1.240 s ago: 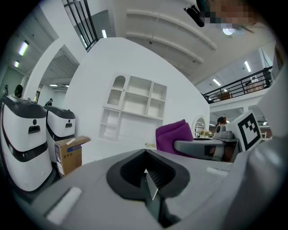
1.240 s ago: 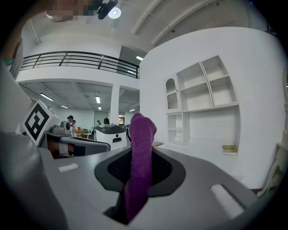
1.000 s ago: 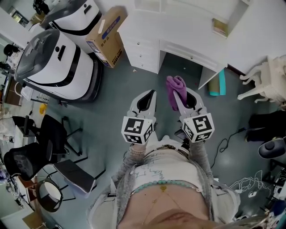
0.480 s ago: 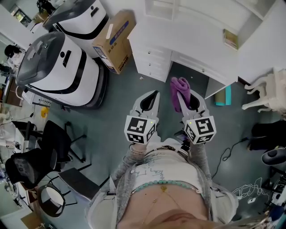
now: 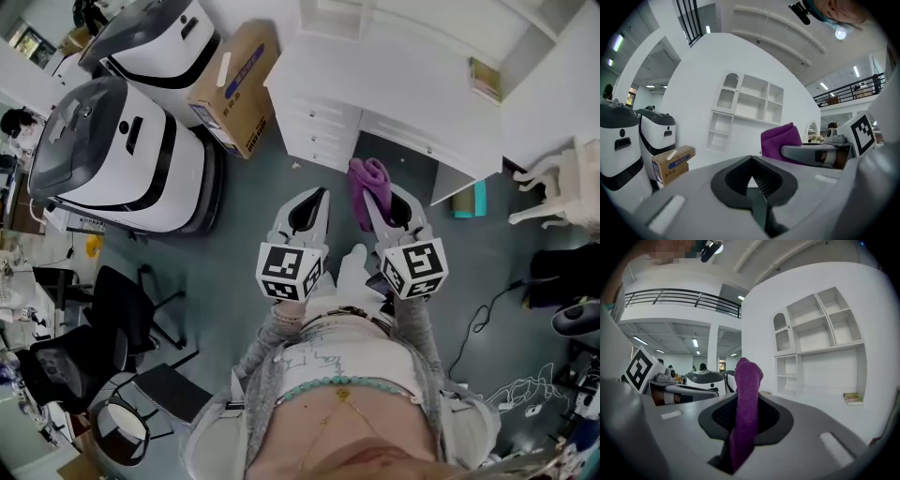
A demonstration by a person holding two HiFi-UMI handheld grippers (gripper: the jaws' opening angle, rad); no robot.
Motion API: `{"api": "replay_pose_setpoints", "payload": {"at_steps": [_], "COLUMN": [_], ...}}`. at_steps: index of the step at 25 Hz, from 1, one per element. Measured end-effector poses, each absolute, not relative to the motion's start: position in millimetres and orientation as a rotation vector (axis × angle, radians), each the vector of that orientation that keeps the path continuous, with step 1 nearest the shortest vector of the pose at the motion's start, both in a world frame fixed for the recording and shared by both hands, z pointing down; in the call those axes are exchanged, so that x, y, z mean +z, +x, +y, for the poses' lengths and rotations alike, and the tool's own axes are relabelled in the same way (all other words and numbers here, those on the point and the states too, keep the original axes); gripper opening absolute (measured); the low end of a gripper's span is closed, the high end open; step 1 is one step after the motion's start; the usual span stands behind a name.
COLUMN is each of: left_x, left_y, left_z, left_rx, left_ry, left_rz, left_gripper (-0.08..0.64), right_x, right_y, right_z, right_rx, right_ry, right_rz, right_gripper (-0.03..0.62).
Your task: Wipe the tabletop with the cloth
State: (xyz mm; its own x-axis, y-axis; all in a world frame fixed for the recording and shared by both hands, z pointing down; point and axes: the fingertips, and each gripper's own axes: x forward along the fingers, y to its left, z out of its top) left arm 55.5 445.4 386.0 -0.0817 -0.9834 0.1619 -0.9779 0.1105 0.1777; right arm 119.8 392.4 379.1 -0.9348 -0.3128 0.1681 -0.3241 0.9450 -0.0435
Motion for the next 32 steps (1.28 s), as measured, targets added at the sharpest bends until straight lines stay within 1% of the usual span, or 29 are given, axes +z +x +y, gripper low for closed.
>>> {"api": "replay_pose_setpoints", "payload": {"at_steps": [17,26,32], "left_x": [378.0,376.8,378.9], "left_y": [-8.9,-18.2,-19.0], "left_z": [301.7,250.0,234.1], "left_rx": [-0.003,0.003,-0.016], "left_ry": [1.933,1.897,1.843], "left_rz": [-2.165,-2.206,-2.258], "left_gripper": [0.000,0.000,0.000], "right_x": [372.6,371.9,378.6], "right_y": [37.8,30.3,29.3], "right_z": [260.5,205.2,186.4], "right_rx": [0.106,0.105,0.097], "right_ry": [0.368,0.318,0.247], "right_rz": [-2.957,-2.966,-2.959], "right_gripper": [0.092,0.092,0.092]}}
